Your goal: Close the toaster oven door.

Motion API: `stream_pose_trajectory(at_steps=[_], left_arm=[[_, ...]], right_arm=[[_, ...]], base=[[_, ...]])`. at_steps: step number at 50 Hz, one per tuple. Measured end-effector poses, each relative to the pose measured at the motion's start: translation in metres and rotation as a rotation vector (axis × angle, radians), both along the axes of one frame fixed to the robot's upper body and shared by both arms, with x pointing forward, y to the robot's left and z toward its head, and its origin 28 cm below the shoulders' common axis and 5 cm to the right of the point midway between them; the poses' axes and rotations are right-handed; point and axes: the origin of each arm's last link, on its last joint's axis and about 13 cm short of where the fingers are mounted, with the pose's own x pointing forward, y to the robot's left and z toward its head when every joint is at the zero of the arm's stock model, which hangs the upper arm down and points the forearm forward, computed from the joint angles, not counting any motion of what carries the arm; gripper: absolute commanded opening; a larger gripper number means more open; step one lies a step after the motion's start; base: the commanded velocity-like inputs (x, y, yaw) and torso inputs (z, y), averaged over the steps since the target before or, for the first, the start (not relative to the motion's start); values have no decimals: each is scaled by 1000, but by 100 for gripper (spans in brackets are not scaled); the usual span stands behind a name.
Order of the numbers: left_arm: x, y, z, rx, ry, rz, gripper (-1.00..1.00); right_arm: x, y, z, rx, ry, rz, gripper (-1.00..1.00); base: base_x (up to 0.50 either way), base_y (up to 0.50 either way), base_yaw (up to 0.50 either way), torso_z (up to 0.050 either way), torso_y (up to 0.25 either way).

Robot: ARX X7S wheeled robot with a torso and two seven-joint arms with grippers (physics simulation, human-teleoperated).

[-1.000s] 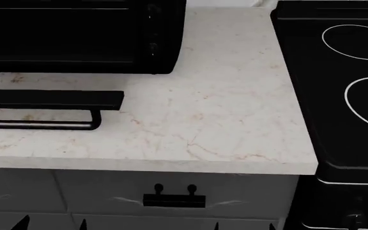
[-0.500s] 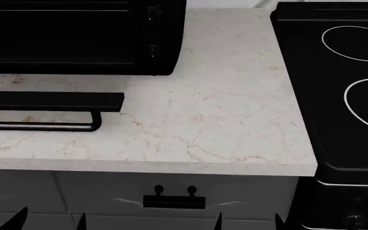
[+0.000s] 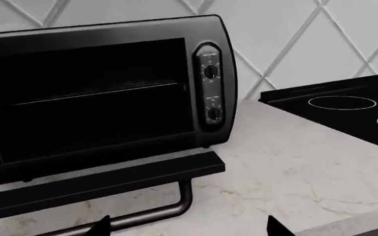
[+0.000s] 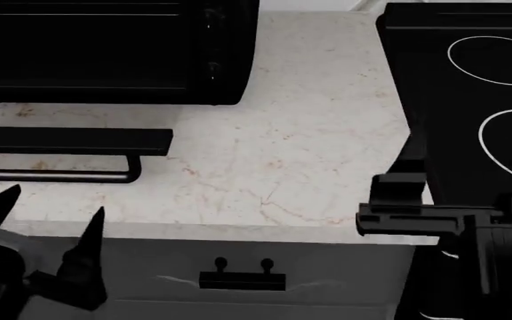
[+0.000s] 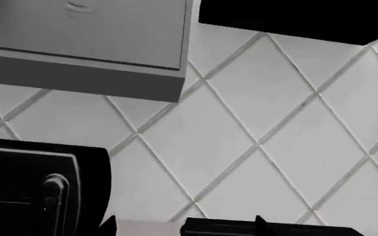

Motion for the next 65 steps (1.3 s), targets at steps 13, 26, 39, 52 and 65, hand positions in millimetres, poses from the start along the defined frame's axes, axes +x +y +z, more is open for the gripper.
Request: stream_pose_trajectory(at_steps=[13, 26, 39, 52, 65], left_arm=[[27, 12, 46, -14, 7, 10, 100], [42, 21, 89, 4, 9, 23, 100], [44, 22, 106, 17, 13, 21, 100], [45, 23, 108, 16, 20, 21, 100], [43, 23, 107, 17, 27, 14, 100]], right_arm=[[-23, -12, 81, -47, -145, -6, 100], [-41, -16, 108, -88, -210, -36, 100], [-47, -18, 113, -108, -227, -54, 100], [-48, -17, 115, -123, -230, -50, 100], [-50, -17, 115, -129, -231, -46, 100]], base=[[0, 0, 0, 0, 0], [0, 0, 0, 0, 0], [0, 301, 0, 0, 0], [0, 500, 0, 0, 0], [0, 500, 0, 0, 0]])
